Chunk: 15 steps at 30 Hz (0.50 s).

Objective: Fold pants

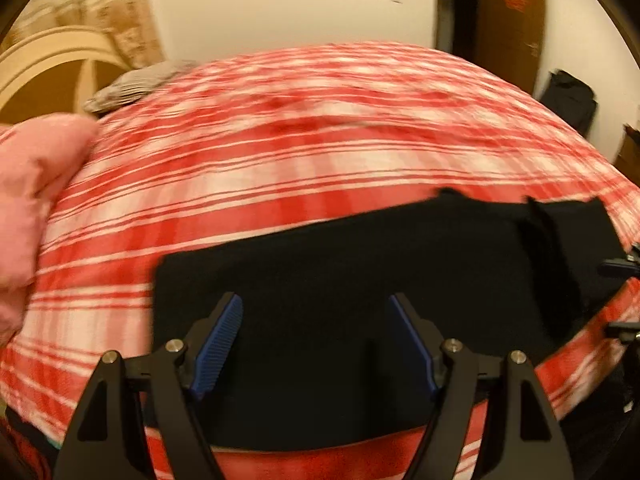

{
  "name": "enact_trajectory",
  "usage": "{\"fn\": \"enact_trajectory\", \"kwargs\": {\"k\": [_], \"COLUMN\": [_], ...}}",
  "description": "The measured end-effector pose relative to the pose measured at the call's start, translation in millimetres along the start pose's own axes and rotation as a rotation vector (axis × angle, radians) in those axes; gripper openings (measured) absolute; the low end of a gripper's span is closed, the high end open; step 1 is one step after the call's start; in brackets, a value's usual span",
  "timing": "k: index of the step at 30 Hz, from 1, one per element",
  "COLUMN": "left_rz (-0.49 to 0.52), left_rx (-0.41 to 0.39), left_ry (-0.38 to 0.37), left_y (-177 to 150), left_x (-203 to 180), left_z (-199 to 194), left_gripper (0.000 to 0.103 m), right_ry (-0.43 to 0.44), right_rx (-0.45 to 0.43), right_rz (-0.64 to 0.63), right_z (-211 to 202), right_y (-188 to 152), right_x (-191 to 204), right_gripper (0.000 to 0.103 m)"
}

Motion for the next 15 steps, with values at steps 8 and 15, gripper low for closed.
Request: {"fn": "enact_trajectory", "kwargs": {"k": [8,15], "left_rz": [-0.233,-0.325], "left_rx": [0.018,0.024], "left_ry": [0.059,-0.097], "left_y": [-20,-24], "left_x": [96,91], "left_z": [13,25], "left_gripper": [0.078,0.073], "right_ry": [0.010,0.007], "right_rx": [0.009,0.019], "right_rz": [-0.012,-0.028], "right_z": [4,5], "right_y": [-7,-11], "right_x": [7,15], "right_gripper": [0.064,0.064]}}
Point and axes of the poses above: each gripper's, at about its wrist camera, not at the fingertips, and z roughly the way its jaws point, x to its left, y to its top, the point moved 5 cm from there along z, roughly the way its jaws point, and after that the axes turned 9 degrees about -z, right-handed, at the moved point
